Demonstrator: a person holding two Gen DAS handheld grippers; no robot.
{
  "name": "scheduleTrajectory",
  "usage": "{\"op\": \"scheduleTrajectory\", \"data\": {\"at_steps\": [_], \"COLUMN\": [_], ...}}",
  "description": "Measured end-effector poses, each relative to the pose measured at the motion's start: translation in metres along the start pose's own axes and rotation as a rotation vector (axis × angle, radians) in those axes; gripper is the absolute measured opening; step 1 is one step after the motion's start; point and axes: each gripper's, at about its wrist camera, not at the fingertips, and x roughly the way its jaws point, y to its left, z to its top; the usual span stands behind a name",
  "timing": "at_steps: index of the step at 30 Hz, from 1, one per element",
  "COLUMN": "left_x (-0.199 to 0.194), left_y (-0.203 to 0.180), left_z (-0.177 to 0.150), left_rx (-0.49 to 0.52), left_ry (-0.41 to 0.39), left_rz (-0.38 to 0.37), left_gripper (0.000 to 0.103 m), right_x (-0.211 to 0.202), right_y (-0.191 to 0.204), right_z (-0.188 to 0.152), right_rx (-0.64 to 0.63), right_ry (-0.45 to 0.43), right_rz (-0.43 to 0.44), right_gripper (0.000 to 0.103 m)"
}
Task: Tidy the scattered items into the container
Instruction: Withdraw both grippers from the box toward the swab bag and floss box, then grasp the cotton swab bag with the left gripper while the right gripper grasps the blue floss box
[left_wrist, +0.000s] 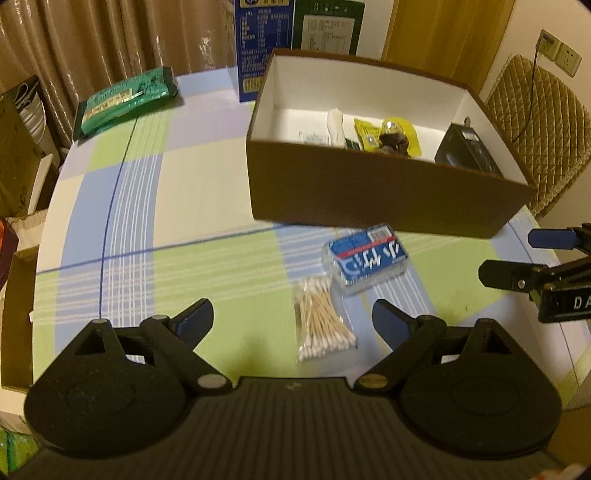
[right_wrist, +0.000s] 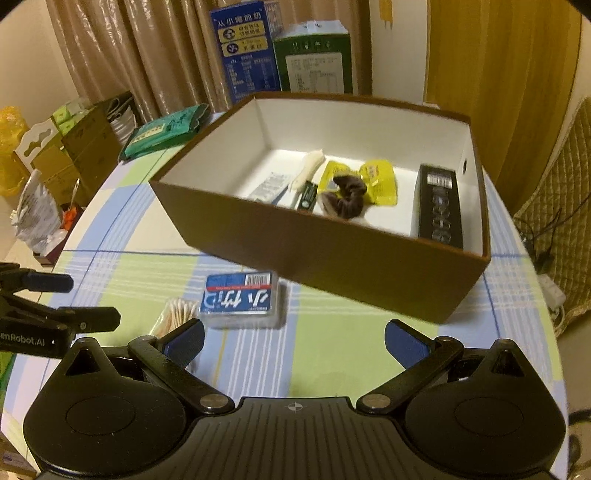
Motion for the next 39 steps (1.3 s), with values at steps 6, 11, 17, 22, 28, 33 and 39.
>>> {"op": "scheduleTrajectory", "data": {"at_steps": [6, 11, 17, 22, 28, 33, 39], "left_x": [0.012, 0.023, 0.04, 0.057, 0.074, 0.089, 0.099], "left_y": [-0.001, -0.004, -0.009, -0.012, -0.017, -0.02, -0.017], "left_z": [-0.015, -0.021, -0.021, -0.02, -0.017, -0.012, -0.01], "left_rx": [0.0, 0.008, 0.019, 0.027, 0.048, 0.071, 0.081], "left_ry": [0.031, 0.044, 0.059, 0.083, 0.095, 0.099, 0.11], "left_rz": [-0.015, -0.021, -0.03, -0.031, -0.034, -0.017, -0.009], "left_gripper": [0.091, 0.091, 0.091, 0.09, 0.09, 0.086, 0.077], "right_x": [0.012, 0.02, 0.029, 0.034, 0.041, 0.045, 0.049], "right_y": [-0.003, -0.005, -0.014, -0.022, -0.028, -0.03, -0.031], "right_z": [-0.015, -0.023, -0.027, -0.027, -0.027, -0.025, -0.021], "right_rx": [0.029, 0.03, 0.058, 0.081, 0.101, 0.098, 0.094], "right_ry": [0.03, 0.043, 0.061, 0.072, 0.088, 0.095, 0.102], "right_rz": [0.008, -0.005, -0.025, -0.036, -0.039, -0.039, -0.039], "right_gripper": [0.101, 0.101, 0.101, 0.101, 0.101, 0.101, 0.101]}}
